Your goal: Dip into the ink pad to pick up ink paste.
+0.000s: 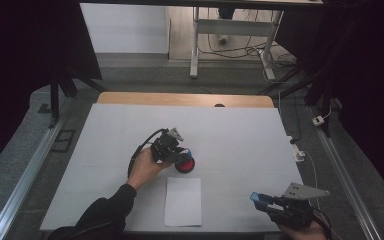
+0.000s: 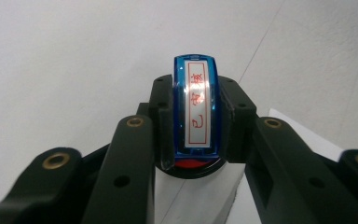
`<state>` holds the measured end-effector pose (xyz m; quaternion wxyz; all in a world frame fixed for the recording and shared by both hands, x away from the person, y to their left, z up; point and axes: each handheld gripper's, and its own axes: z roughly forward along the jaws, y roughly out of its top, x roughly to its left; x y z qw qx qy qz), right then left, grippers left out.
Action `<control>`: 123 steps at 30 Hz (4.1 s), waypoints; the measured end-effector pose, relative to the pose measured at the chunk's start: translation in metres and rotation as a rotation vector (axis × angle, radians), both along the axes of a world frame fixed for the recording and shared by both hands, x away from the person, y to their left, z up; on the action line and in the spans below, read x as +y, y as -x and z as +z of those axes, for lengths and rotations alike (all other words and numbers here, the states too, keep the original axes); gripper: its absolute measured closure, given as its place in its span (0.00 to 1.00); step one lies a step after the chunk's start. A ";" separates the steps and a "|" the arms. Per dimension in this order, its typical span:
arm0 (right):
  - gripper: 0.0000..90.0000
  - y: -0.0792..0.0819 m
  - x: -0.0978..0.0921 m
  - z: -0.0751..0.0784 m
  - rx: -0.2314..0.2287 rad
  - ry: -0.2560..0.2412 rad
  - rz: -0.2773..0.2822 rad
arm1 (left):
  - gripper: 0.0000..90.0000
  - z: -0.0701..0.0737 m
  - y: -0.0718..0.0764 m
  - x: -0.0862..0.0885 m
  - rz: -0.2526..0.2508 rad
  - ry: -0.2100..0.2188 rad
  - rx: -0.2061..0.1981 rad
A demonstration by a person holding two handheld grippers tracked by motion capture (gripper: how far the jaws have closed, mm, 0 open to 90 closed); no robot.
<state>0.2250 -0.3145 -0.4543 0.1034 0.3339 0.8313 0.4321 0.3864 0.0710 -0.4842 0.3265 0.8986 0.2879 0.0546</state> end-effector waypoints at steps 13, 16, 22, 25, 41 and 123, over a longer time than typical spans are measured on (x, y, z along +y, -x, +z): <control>0.76 0.000 0.001 0.000 0.003 0.003 0.005 | 0.79 -0.002 0.002 -0.002 0.002 -0.007 -0.007; 0.76 0.000 0.001 0.000 0.007 0.008 0.006 | 0.79 -0.001 0.005 -0.004 -0.007 -0.031 -0.030; 0.76 0.000 0.001 0.000 0.010 0.011 0.007 | 0.79 -0.002 0.004 -0.002 0.000 -0.021 -0.021; 0.76 0.000 0.002 0.000 0.008 0.016 0.005 | 0.79 -0.002 0.005 -0.003 0.005 -0.022 -0.026; 0.76 -0.001 0.002 -0.001 0.012 0.014 0.005 | 0.79 -0.002 0.011 -0.009 0.009 -0.063 -0.061; 0.76 0.000 0.003 -0.001 0.010 0.035 0.011 | 0.78 -0.002 0.007 -0.006 0.034 0.011 0.040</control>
